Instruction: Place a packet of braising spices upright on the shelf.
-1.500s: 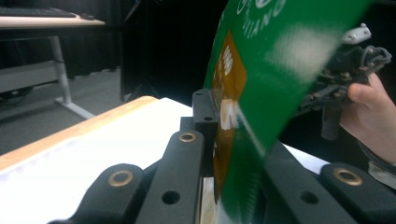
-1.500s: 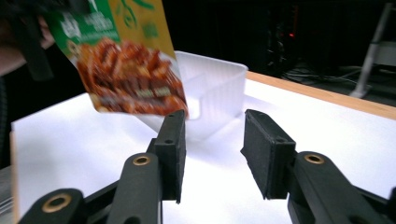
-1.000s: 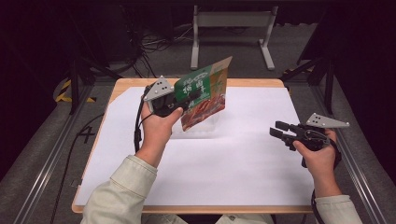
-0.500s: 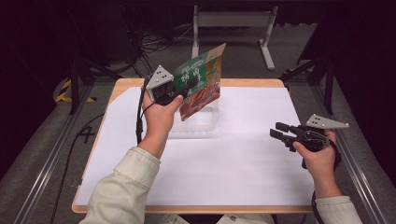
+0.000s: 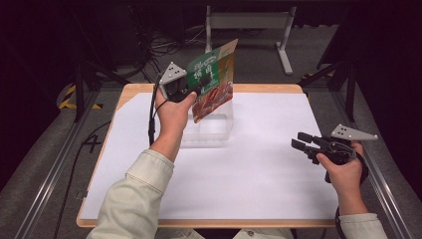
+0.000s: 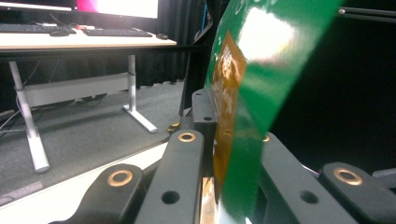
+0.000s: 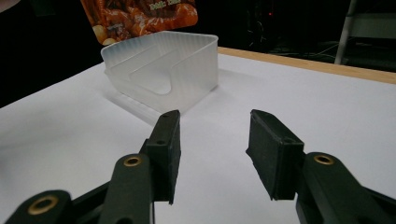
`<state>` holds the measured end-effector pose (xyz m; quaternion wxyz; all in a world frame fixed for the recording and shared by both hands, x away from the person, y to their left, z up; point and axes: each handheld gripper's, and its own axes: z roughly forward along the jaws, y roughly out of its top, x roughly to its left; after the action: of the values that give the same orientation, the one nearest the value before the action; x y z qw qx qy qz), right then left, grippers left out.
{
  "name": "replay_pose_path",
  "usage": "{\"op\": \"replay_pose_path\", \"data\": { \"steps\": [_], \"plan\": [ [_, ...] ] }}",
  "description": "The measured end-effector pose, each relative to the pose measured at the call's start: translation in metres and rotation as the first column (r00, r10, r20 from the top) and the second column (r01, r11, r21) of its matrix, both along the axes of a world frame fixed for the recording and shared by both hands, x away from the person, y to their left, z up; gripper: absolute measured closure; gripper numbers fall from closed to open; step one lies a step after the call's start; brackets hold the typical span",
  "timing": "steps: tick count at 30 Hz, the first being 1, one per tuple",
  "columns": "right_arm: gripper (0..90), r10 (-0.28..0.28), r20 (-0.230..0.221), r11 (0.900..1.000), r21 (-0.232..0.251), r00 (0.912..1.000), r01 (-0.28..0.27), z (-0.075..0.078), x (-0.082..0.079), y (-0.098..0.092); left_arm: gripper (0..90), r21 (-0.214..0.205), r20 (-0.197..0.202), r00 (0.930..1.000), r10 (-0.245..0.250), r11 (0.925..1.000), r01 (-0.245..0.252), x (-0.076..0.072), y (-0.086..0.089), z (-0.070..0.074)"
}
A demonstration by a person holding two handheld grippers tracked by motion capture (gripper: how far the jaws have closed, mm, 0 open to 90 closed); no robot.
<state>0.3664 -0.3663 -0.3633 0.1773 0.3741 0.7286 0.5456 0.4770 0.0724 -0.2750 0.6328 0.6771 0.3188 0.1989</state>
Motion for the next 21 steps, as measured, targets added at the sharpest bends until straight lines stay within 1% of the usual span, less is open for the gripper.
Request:
{"op": "replay_pose_path", "data": {
  "steps": [3,6,8,12,13,15,18,21],
  "plan": [
    [54.6,0.002,-0.003,1.0000,0.004,1.0000,-0.002,0.000,0.000,0.000,88.7,-0.013,-0.003,0.9998,0.017,0.9998,-0.018,0.003,0.000,0.000],
    [54.5,0.001,-0.004,1.0000,0.005,1.0000,-0.001,-0.001,0.001,0.000,88.7,-0.022,-0.006,0.9987,0.051,0.9985,-0.051,0.006,0.001,-0.003],
    [54.5,0.004,-0.003,1.0000,0.007,1.0000,-0.004,0.000,0.001,0.000,88.7,-0.019,-0.008,0.9981,0.062,0.9979,-0.062,0.008,0.002,-0.006],
    [54.2,0.009,-0.001,0.9999,0.005,1.0000,-0.009,0.000,0.002,0.001,88.7,-0.028,-0.011,0.9982,0.060,0.9978,-0.060,0.012,0.001,-0.012],
    [54.0,0.008,-0.002,0.9999,0.007,1.0000,-0.008,0.000,0.002,0.001,88.7,-0.037,-0.019,0.9980,0.060,0.9975,-0.061,0.013,0.001,-0.014],
    [53.9,0.016,-0.003,0.9998,0.009,0.9999,-0.015,0.000,0.003,0.002,88.7,-0.040,-0.023,0.9975,0.067,0.9969,-0.067,0.014,0.000,-0.018],
    [53.7,0.023,0.001,0.9997,0.011,0.9997,-0.023,0.000,0.003,0.003,88.7,-0.032,-0.030,0.9965,0.078,0.9964,-0.079,0.015,-0.002,-0.024],
    [53.7,0.026,0.002,0.9996,0.009,0.9997,-0.026,0.000,0.004,0.004,88.7,-0.040,-0.041,0.9957,0.083,0.9956,-0.085,0.017,-0.002,-0.030]
  ]
}}
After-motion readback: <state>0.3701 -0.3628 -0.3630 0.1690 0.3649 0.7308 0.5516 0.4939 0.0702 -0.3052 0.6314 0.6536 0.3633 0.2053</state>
